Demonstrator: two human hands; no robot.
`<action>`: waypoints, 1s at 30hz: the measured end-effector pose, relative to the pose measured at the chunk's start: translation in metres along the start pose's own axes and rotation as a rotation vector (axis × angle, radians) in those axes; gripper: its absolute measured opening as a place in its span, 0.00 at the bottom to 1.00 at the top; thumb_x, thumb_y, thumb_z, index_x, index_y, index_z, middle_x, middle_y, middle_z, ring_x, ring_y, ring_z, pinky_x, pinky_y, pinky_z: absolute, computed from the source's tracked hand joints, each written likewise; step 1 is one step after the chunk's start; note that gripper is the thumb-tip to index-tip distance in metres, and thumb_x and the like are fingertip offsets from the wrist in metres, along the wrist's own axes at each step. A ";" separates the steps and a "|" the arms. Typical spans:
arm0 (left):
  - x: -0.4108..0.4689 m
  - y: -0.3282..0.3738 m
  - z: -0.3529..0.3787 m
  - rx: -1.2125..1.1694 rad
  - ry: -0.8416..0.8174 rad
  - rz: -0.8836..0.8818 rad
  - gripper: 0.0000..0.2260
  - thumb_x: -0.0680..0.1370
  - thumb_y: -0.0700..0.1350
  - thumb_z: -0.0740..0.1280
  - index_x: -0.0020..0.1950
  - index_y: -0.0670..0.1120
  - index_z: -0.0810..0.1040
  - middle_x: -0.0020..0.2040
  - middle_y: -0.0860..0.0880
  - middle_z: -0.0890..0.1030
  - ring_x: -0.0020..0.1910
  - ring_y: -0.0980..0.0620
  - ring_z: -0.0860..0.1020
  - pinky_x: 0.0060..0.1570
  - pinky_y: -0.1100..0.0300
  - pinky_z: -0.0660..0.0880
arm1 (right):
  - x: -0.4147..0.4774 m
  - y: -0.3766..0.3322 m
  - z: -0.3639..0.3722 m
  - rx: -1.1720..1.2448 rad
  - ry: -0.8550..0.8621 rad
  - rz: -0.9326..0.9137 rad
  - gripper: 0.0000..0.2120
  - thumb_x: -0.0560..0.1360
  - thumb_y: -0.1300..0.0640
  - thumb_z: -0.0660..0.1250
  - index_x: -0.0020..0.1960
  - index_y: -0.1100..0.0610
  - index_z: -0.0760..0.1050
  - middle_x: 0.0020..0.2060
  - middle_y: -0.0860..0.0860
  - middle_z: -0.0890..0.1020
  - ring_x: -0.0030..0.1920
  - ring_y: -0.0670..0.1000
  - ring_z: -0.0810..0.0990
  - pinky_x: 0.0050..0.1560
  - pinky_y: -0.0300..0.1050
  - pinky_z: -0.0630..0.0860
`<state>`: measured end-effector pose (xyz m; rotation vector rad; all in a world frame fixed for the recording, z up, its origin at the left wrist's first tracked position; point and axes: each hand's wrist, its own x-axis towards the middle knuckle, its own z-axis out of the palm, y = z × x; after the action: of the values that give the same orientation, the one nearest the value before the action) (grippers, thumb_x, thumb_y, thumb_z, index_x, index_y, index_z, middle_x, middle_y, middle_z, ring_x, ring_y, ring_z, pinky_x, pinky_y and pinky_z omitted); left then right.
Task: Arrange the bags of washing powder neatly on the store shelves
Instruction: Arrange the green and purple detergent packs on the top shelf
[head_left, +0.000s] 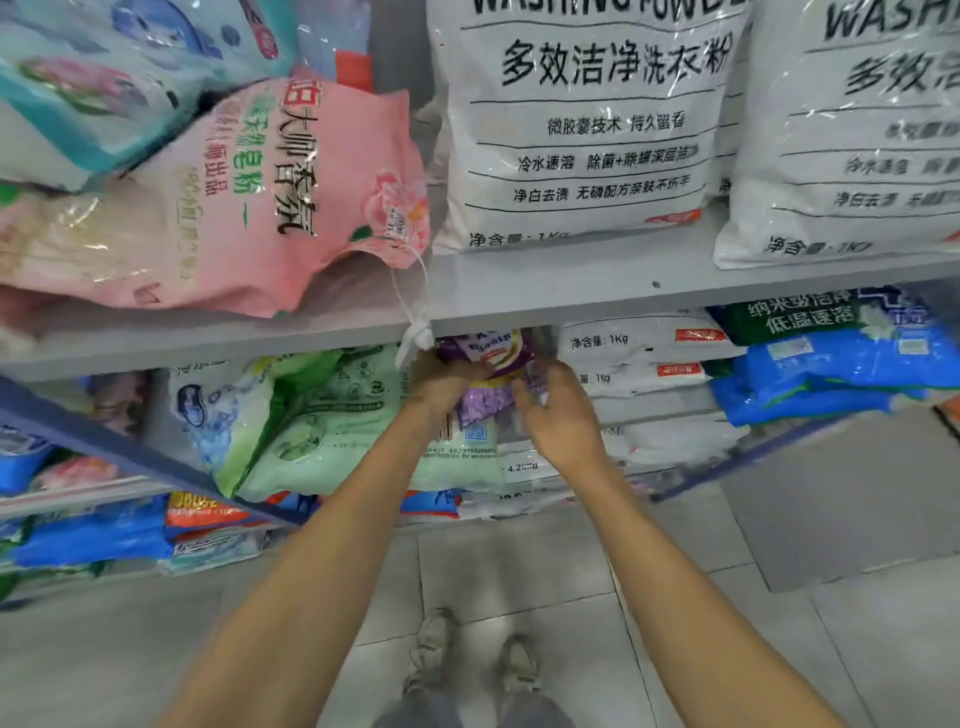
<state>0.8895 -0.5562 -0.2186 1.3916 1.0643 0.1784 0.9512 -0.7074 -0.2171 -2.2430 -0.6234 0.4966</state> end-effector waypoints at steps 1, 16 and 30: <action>-0.003 -0.009 -0.001 -0.076 -0.015 -0.028 0.19 0.68 0.38 0.79 0.58 0.44 0.82 0.54 0.48 0.87 0.55 0.47 0.84 0.51 0.57 0.78 | 0.009 0.001 0.003 0.009 -0.008 0.018 0.20 0.82 0.46 0.64 0.71 0.53 0.71 0.61 0.54 0.79 0.61 0.57 0.78 0.63 0.54 0.76; -0.117 -0.044 -0.038 -0.660 -0.052 -0.075 0.19 0.80 0.54 0.65 0.63 0.42 0.81 0.57 0.40 0.85 0.56 0.41 0.84 0.58 0.46 0.81 | -0.035 0.000 -0.016 0.607 -0.514 0.109 0.19 0.71 0.52 0.79 0.60 0.52 0.80 0.50 0.46 0.88 0.52 0.47 0.87 0.50 0.39 0.82; -0.245 -0.047 -0.103 -0.612 0.333 0.199 0.13 0.82 0.53 0.64 0.60 0.47 0.81 0.52 0.46 0.87 0.52 0.45 0.86 0.53 0.49 0.82 | -0.135 -0.092 -0.009 0.756 -0.660 -0.037 0.11 0.81 0.53 0.67 0.58 0.57 0.82 0.48 0.51 0.89 0.48 0.50 0.88 0.48 0.41 0.84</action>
<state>0.6617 -0.6587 -0.1181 0.9193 1.0202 0.8347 0.8212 -0.7333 -0.1209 -1.3304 -0.6476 1.2395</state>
